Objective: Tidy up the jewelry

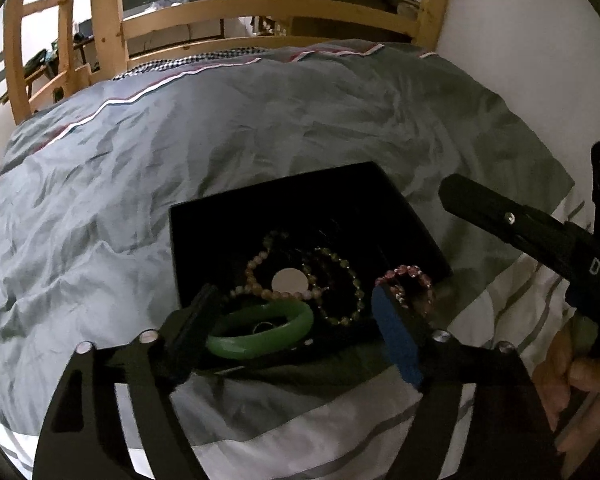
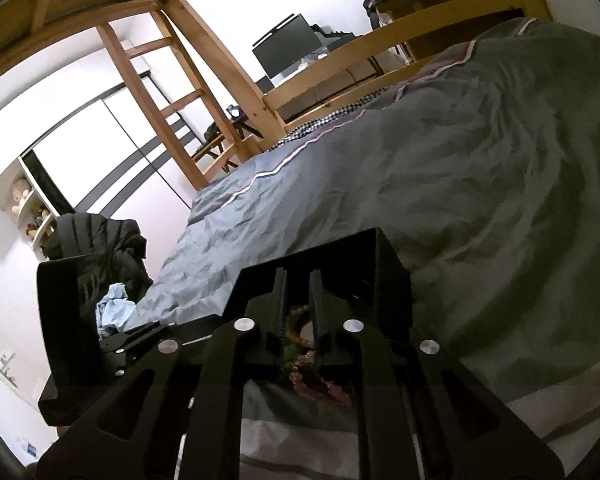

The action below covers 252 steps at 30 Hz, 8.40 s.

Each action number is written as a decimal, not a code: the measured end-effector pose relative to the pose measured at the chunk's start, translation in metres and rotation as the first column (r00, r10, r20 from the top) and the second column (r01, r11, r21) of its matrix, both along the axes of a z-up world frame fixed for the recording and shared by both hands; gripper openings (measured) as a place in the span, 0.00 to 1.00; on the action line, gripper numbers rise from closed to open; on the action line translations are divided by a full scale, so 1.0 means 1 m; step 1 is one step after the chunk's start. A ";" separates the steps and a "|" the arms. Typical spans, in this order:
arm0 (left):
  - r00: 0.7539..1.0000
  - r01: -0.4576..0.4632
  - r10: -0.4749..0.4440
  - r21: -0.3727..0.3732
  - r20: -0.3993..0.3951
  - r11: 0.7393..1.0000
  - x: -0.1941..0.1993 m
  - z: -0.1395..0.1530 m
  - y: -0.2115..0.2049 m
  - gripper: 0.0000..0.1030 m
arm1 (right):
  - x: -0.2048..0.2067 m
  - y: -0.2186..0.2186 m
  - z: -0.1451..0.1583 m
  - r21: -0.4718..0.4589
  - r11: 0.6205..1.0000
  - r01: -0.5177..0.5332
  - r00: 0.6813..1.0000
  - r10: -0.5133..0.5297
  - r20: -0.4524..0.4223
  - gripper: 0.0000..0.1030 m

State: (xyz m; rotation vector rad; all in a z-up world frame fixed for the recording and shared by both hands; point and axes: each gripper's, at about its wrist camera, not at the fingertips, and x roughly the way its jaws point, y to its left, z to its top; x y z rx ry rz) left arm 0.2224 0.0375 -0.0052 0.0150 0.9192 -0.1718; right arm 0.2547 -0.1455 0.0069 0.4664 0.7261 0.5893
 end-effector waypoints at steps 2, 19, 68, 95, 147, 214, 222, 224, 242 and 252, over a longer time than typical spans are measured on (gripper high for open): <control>1.000 0.017 -0.017 0.009 0.006 1.000 -0.002 0.000 -0.005 0.79 | -0.001 -0.003 -0.001 0.002 1.000 0.015 1.000 -0.015 -0.006 0.61; 0.996 0.079 -0.080 0.030 0.026 0.996 -0.026 0.000 -0.031 0.86 | -0.023 -0.040 0.011 -0.061 0.993 0.097 0.995 -0.097 0.004 0.73; 0.997 -0.070 0.071 -0.074 0.021 0.995 -0.140 0.014 0.004 0.88 | -0.085 -0.002 -0.090 -0.452 0.889 -0.069 0.981 -0.021 -0.191 0.45; 0.999 -0.039 0.040 -0.027 0.009 0.999 -0.138 0.007 -0.006 0.88 | -0.087 -0.052 -0.069 -0.092 0.996 -0.021 0.974 0.000 -0.228 0.10; 0.982 -0.018 0.009 0.042 0.191 0.999 -0.017 0.011 -0.025 0.89 | 0.007 0.005 0.000 0.135 0.975 -0.178 0.979 0.189 -0.071 0.10; 0.972 -0.199 0.178 0.135 0.156 0.971 -0.153 0.048 0.018 0.94 | -0.148 -0.005 0.057 -0.423 0.905 0.050 0.997 -0.019 0.079 0.96; 0.973 -0.199 0.182 0.114 0.142 0.973 -0.147 0.043 0.020 0.94 | -0.152 0.000 0.061 -0.422 0.906 0.044 0.996 -0.007 0.090 0.96; 0.972 -0.204 0.187 0.119 0.139 0.972 -0.143 0.042 0.020 0.94 | -0.152 0.001 0.061 -0.421 0.906 0.046 0.996 -0.010 0.088 0.96; 0.974 -0.202 0.183 0.157 0.132 0.967 -0.141 0.035 0.011 0.94 | -0.146 -0.004 0.053 -0.400 0.916 0.043 0.998 -0.019 0.063 0.96; 0.982 -0.163 0.149 0.120 0.112 0.979 -0.139 0.033 0.010 0.94 | -0.145 -0.007 0.055 -0.390 0.919 0.052 0.997 -0.029 0.066 0.96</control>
